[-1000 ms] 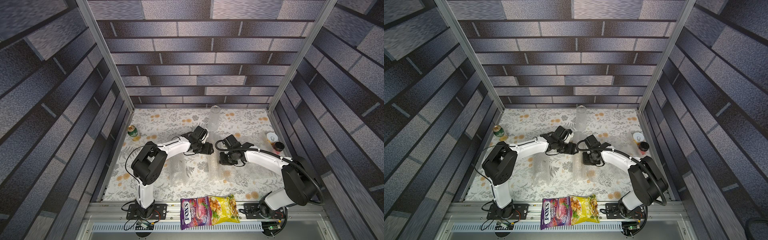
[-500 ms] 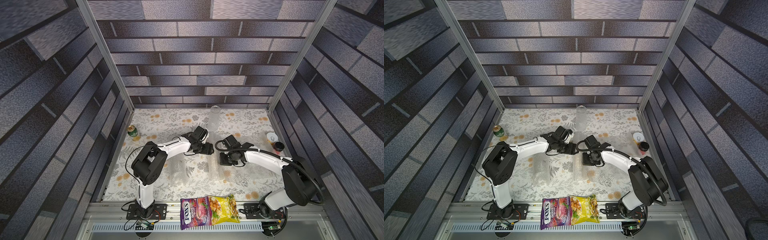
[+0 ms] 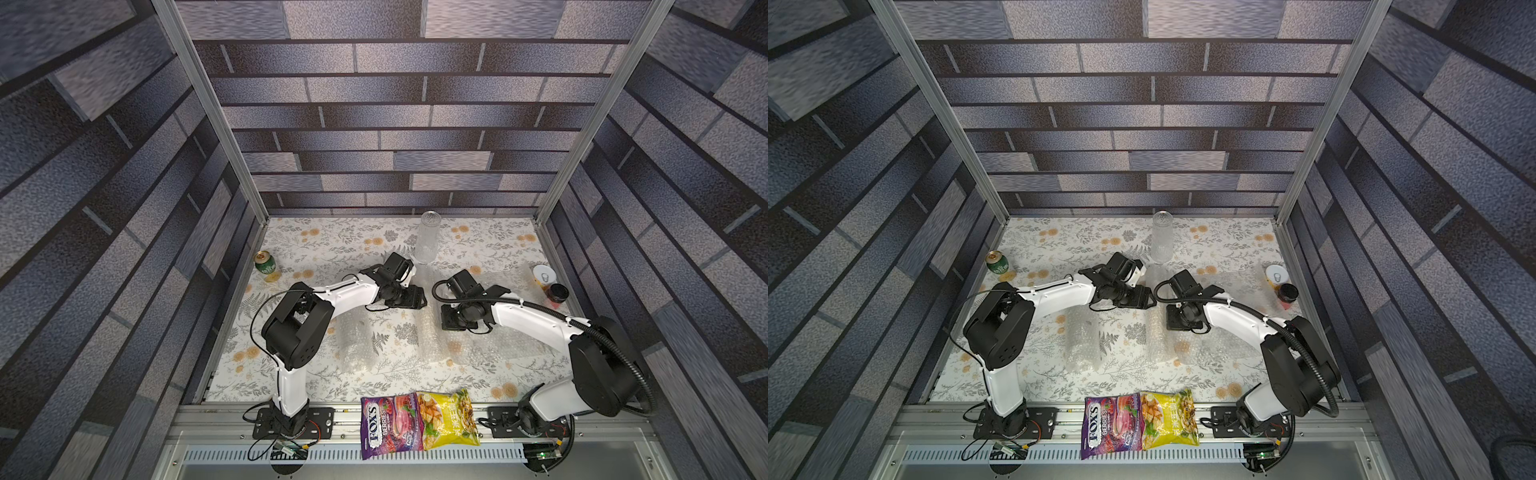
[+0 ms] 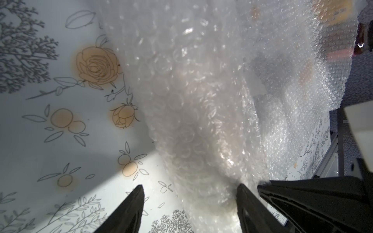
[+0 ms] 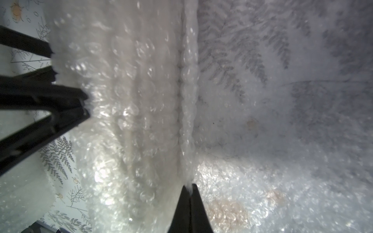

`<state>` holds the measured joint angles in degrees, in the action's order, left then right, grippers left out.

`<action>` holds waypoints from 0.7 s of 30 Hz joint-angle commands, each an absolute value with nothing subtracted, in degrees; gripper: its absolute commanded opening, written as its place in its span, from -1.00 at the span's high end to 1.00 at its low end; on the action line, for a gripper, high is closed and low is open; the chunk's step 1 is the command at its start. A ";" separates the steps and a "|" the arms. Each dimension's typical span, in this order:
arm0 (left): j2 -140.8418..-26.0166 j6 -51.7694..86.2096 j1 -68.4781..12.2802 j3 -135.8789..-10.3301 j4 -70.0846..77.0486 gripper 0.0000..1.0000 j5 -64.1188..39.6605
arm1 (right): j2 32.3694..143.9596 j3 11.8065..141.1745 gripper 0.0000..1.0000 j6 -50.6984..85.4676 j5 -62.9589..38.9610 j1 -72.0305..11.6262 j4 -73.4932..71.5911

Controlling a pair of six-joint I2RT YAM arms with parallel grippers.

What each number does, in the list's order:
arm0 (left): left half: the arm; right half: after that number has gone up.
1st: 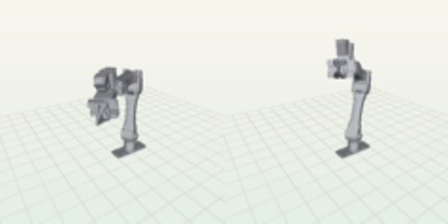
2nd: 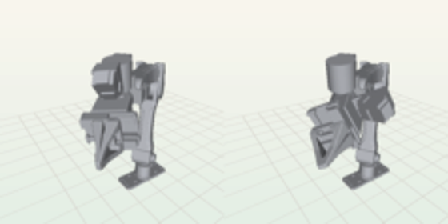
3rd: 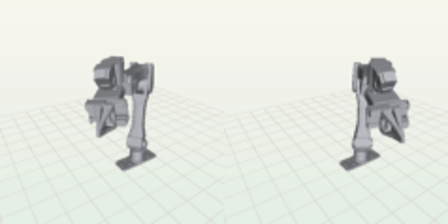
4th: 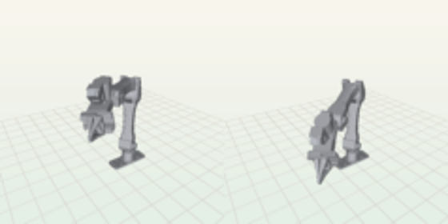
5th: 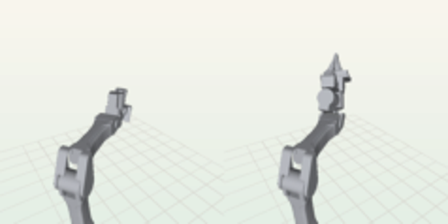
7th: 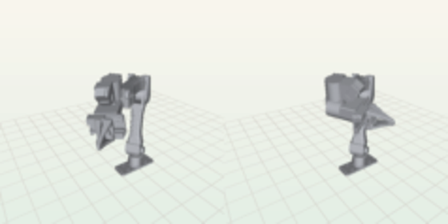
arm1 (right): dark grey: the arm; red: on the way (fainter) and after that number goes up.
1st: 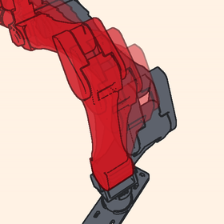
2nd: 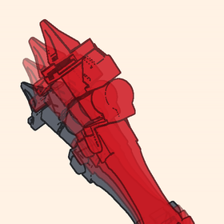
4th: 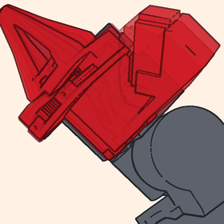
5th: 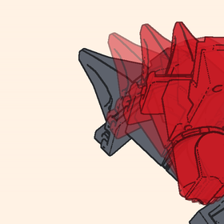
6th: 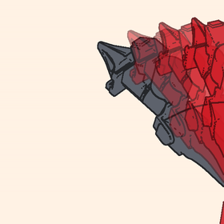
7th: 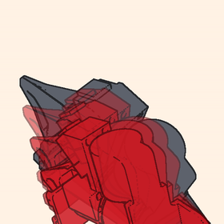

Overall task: Unwrap the vase from the bubble wrap
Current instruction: Unwrap the bubble wrap at the center of the board.

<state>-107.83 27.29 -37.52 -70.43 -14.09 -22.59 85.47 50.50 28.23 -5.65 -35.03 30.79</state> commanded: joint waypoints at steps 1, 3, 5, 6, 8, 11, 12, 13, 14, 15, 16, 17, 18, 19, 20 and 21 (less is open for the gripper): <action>-108.06 27.80 -36.03 -67.88 -16.21 -0.46 -19.39 | 84.82 49.49 0.98 27.76 -4.75 -35.60 33.60; -108.38 27.86 -35.86 -67.59 -16.01 -0.46 -19.34 | 84.53 49.33 0.99 27.75 -4.55 -35.57 33.54; -108.96 27.95 -35.50 -67.41 -15.83 -0.46 -19.49 | 84.46 49.05 1.00 27.70 -4.48 -35.56 33.56; -109.20 27.98 -35.40 -67.28 -15.61 -0.46 -19.55 | 84.38 49.00 1.00 27.73 -4.40 -35.57 33.49; -109.79 28.11 -35.27 -67.13 -15.22 -0.46 -19.73 | 84.41 48.75 1.00 27.80 -4.39 -35.57 33.48; -110.71 28.45 -35.19 -66.99 -14.71 -0.46 -20.09 | 84.53 48.46 1.00 27.90 -4.45 -35.54 33.24; -110.94 28.49 -35.17 -66.97 -14.50 -0.46 -20.19 | 84.52 48.44 1.00 27.95 -4.46 -35.51 33.22; -111.13 28.54 -35.24 -66.97 -14.54 -0.46 -20.17 | 84.53 48.36 1.00 27.95 -4.46 -35.55 33.15; -111.24 28.56 -35.17 -66.93 -14.50 -0.46 -20.09 | 84.63 48.37 1.00 27.91 -4.41 -35.51 33.21; -111.43 28.62 -35.15 -66.89 -14.50 -0.46 -20.08 | 84.62 48.26 1.00 27.91 -4.44 -35.57 33.22; -111.53 28.62 -35.03 -66.80 -14.44 -0.46 -20.12 | 84.59 48.32 1.00 27.92 -4.52 -35.48 33.19; -111.66 28.62 -35.07 -66.71 -14.46 -0.46 -20.17 | 84.63 48.20 1.00 27.86 -4.57 -35.60 33.19; -111.77 28.63 -34.98 -66.71 -14.44 -0.46 -20.26 | 84.62 48.03 1.00 27.84 -4.53 -35.51 33.17; -111.96 28.60 -34.91 -66.71 -14.44 -0.46 -20.25 | 84.54 47.98 1.00 27.79 -4.46 -35.53 33.12; -112.10 28.62 -34.85 -66.71 -14.40 -0.46 -20.25 | 84.52 47.84 1.00 27.77 -4.46 -35.56 33.13; -112.22 28.61 -34.76 -66.63 -14.55 -0.46 -20.28 | 84.46 47.74 1.00 27.73 -4.38 -35.46 33.09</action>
<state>-108.66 27.94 -36.05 -69.04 -10.13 -25.80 85.45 49.04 28.23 -5.17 -35.03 29.69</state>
